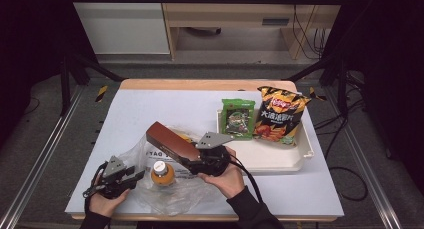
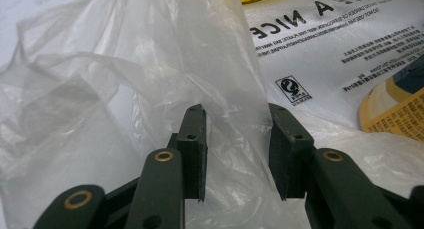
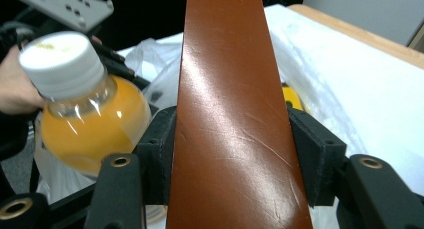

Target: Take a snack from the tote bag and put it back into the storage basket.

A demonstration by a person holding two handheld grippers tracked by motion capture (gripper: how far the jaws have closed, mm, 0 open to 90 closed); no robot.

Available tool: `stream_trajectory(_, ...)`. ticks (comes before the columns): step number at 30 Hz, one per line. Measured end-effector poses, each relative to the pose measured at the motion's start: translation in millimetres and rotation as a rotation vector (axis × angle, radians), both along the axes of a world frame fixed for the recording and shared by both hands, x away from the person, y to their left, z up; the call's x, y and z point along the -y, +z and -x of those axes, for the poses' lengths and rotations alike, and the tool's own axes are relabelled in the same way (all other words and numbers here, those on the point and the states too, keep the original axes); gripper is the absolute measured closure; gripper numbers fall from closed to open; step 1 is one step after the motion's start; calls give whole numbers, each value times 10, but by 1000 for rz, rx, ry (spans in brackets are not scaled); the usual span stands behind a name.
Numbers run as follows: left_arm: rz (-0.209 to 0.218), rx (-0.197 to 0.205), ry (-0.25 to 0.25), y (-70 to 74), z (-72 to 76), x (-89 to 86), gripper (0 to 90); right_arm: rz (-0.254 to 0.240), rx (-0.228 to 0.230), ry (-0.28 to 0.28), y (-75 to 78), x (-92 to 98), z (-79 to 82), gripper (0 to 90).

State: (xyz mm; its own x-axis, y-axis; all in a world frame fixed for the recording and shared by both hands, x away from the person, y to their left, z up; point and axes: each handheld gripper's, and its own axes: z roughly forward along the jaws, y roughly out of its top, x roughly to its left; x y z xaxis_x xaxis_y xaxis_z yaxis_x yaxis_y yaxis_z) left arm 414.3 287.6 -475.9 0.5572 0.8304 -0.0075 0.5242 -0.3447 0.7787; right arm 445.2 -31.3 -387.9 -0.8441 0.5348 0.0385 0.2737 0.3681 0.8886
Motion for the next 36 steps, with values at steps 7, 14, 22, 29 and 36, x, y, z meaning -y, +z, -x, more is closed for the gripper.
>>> stream_trajectory(7,-7,-2,-2,0,0,2,626,-35,26,-3,158,-8,2,434)
stream_trajectory(14,-2,1,0,0,2,4,626,-49,42,-1,274,-23,11,434)
stream_trajectory(22,4,14,-3,14,13,0,626,-53,45,1,384,22,23,435)
stream_trajectory(29,22,40,3,52,36,-9,605,-57,56,-8,511,114,19,434)
stream_trajectory(36,49,75,9,119,73,-18,552,-63,83,-31,665,263,16,435)
